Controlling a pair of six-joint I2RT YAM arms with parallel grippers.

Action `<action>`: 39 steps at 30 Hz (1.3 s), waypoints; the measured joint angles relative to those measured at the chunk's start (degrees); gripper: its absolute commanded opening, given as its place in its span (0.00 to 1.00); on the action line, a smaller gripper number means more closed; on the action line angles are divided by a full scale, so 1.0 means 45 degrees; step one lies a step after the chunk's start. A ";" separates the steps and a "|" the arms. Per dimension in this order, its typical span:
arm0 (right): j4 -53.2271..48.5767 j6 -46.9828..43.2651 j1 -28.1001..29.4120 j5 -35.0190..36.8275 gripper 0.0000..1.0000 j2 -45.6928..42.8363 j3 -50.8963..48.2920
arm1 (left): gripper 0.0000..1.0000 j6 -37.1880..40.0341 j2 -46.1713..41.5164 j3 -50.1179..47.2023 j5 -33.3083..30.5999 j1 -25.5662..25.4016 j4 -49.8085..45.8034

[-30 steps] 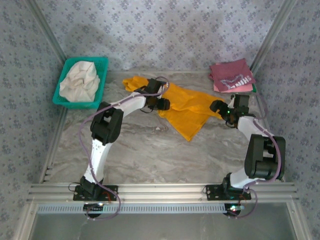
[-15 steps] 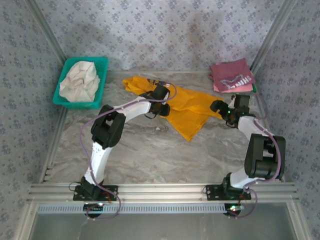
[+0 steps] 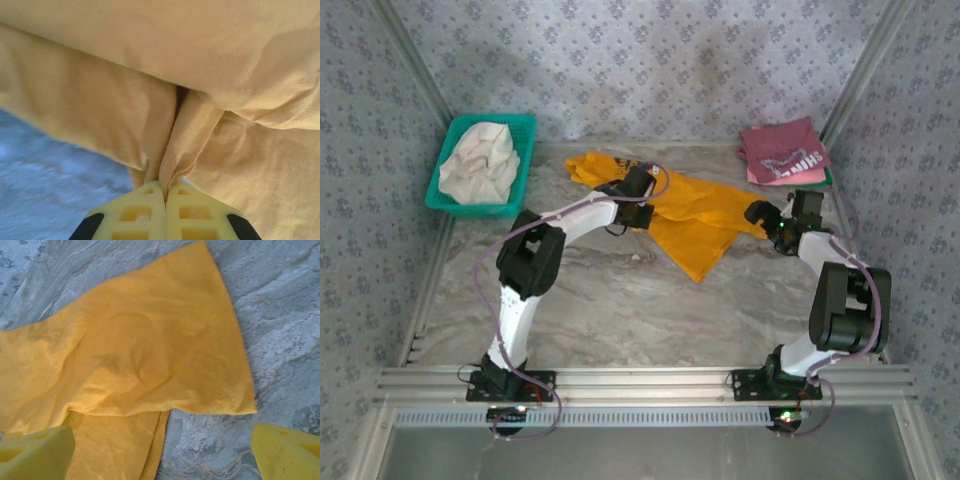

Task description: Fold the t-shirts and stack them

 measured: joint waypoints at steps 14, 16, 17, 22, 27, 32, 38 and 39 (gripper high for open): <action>-0.0549 0.0534 -0.0214 -0.0763 0.91 0.2268 0.1088 | 0.00 0.1399 -0.3643 -0.0087 -0.2142 0.0092 0.0126; -0.0491 0.0680 -0.0238 -0.0937 0.91 0.2623 0.1307 | 0.00 0.1486 -0.3638 -0.0141 -0.2239 0.0112 0.0117; -0.0447 0.0772 -0.0257 -0.1001 0.91 0.2759 0.1365 | 0.00 0.1530 -0.3638 -0.0189 -0.2317 0.0112 0.0126; -0.0636 0.1107 -0.0437 -0.1355 0.87 0.3225 0.1787 | 0.00 0.1627 -0.4007 -0.1137 -0.2686 0.0243 0.0510; -0.1292 0.1389 -0.0612 -0.1569 0.74 0.3779 0.2414 | 0.00 0.1569 -0.4896 -0.2069 -0.2681 0.1035 0.0714; -0.1651 0.1666 -0.0709 -0.1525 0.46 0.4274 0.2832 | 0.00 0.1569 -0.5863 -0.2715 -0.2832 0.1627 0.1035; -0.1010 0.1651 -0.0607 -0.1666 0.15 0.5027 0.3264 | 0.00 0.1520 -0.6368 -0.3245 -0.2832 0.1919 0.1292; -0.0782 0.1627 -0.0539 -0.1666 0.11 0.5105 0.3264 | 0.00 0.1520 -0.6416 -0.3308 -0.2832 0.1982 0.1316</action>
